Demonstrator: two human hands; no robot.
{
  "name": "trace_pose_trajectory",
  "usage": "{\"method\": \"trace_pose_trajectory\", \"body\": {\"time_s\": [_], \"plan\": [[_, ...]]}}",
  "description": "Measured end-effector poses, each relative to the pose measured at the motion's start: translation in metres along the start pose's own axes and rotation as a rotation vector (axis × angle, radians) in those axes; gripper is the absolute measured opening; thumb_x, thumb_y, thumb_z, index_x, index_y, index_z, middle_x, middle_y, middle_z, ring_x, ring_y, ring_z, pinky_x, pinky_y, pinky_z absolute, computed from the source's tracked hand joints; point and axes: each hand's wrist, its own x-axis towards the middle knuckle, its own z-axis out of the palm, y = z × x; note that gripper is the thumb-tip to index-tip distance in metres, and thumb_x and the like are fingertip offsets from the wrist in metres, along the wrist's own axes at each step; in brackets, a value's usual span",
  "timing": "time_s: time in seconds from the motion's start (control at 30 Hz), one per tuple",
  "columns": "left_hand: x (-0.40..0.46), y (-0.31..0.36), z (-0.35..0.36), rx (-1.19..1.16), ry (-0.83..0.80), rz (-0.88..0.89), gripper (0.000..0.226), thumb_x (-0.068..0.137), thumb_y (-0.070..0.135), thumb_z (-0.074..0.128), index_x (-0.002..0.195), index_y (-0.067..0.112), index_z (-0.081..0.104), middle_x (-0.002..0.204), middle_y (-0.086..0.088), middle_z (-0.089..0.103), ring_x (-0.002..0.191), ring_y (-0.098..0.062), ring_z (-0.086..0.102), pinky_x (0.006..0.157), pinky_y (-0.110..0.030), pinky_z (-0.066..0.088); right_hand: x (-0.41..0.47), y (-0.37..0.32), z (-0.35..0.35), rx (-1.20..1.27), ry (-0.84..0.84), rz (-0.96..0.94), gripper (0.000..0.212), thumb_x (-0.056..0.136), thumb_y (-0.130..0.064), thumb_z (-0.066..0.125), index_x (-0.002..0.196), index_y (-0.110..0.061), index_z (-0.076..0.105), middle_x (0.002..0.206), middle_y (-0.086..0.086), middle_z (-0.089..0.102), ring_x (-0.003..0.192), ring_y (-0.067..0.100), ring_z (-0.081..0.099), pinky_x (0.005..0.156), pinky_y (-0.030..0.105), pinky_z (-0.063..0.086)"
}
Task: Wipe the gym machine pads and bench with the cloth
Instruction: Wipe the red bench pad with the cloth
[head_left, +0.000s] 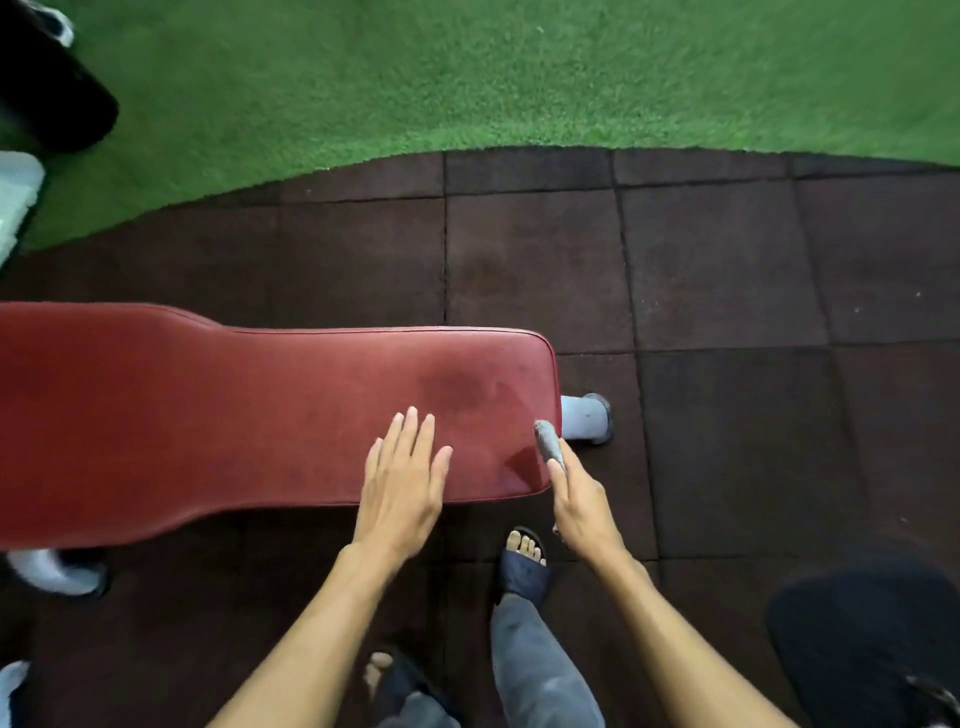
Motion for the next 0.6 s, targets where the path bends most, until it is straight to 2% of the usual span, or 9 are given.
{"method": "trace_pose_trajectory", "body": {"time_s": [0.03,0.1,0.2,0.23,0.3,0.37,0.43,0.53,0.6], "plan": [[0.015,-0.013,0.007,0.007,0.029,0.016,0.063,0.099,0.049,0.018,0.153,0.018,0.026,0.163,-0.003,0.018,0.152,-0.016,0.01,0.122,-0.039,0.012,0.015,0.003,0.009,0.017,0.028,-0.003,0.045,0.104,-0.029,0.032,0.148,-0.039,0.031,0.141,-0.014,0.05,0.102,0.0,0.058,0.104,0.031,0.042],[0.04,-0.039,0.02,0.019,0.072,0.043,0.064,0.097,0.049,0.018,0.152,0.018,0.028,0.163,-0.004,0.019,0.151,-0.016,0.011,0.122,-0.04,0.013,0.04,0.007,0.028,0.036,0.102,0.012,0.047,0.104,-0.031,0.031,0.151,-0.032,0.027,0.152,-0.013,0.04,0.134,0.001,0.042,0.112,0.018,0.027],[0.07,-0.076,0.037,0.035,0.104,0.105,0.061,0.099,0.045,0.022,0.152,0.017,0.028,0.163,-0.005,0.016,0.151,-0.016,0.009,0.122,-0.042,0.014,0.068,0.008,0.057,0.038,0.245,0.022,0.051,0.105,-0.031,0.031,0.154,-0.023,0.022,0.156,-0.009,0.031,0.144,0.004,0.027,0.114,0.013,0.017],[0.078,-0.087,0.041,0.05,0.112,0.131,0.06,0.099,0.044,0.023,0.152,0.016,0.028,0.163,-0.005,0.015,0.152,-0.016,0.009,0.122,-0.043,0.015,0.074,0.008,0.068,0.024,0.287,0.015,0.052,0.105,-0.031,0.031,0.154,-0.02,0.018,0.159,-0.007,0.025,0.147,0.005,0.019,0.116,0.014,0.012],[0.095,-0.107,0.046,0.087,0.143,0.185,0.06,0.1,0.043,0.023,0.153,0.016,0.026,0.164,-0.006,0.011,0.152,-0.017,0.005,0.122,-0.044,0.015,0.086,0.011,0.097,-0.036,0.329,-0.035,0.055,0.105,-0.03,0.03,0.155,-0.019,0.01,0.162,-0.007,0.009,0.15,0.005,0.002,0.123,0.028,0.005],[0.105,-0.126,0.05,0.143,0.165,0.229,0.06,0.1,0.043,0.024,0.154,0.016,0.022,0.165,-0.007,0.007,0.152,-0.017,0.0,0.123,-0.044,0.012,0.092,0.024,0.132,-0.239,0.319,-0.06,0.056,0.105,-0.032,0.025,0.155,-0.02,0.002,0.162,-0.007,-0.004,0.15,0.01,-0.009,0.124,0.04,0.0],[0.112,-0.143,0.053,0.192,0.192,0.244,0.062,0.099,0.043,0.025,0.155,0.017,0.019,0.165,-0.007,0.003,0.153,-0.018,-0.003,0.123,-0.044,0.008,0.092,0.039,0.162,-0.477,0.372,-0.08,0.059,0.103,-0.041,0.021,0.155,-0.021,0.0,0.163,-0.002,-0.007,0.151,0.016,-0.01,0.123,0.043,-0.002],[0.117,-0.165,0.058,0.239,0.206,0.239,0.063,0.099,0.044,0.025,0.155,0.018,0.015,0.165,-0.008,0.0,0.153,-0.02,-0.004,0.123,-0.045,0.003,0.091,0.05,0.166,-0.59,0.425,-0.069,0.062,0.1,-0.052,0.017,0.155,-0.027,0.004,0.164,-0.005,-0.002,0.152,0.017,-0.005,0.122,0.045,-0.005],[0.12,-0.173,0.061,0.253,0.218,0.221,0.063,0.099,0.044,0.025,0.155,0.018,0.016,0.165,-0.008,0.001,0.153,-0.021,-0.002,0.123,-0.047,0.004,0.092,0.058,0.151,-0.691,0.441,-0.051,0.063,0.098,-0.056,0.011,0.155,-0.031,0.003,0.164,-0.008,-0.002,0.152,0.018,-0.005,0.119,0.053,-0.006]]}}
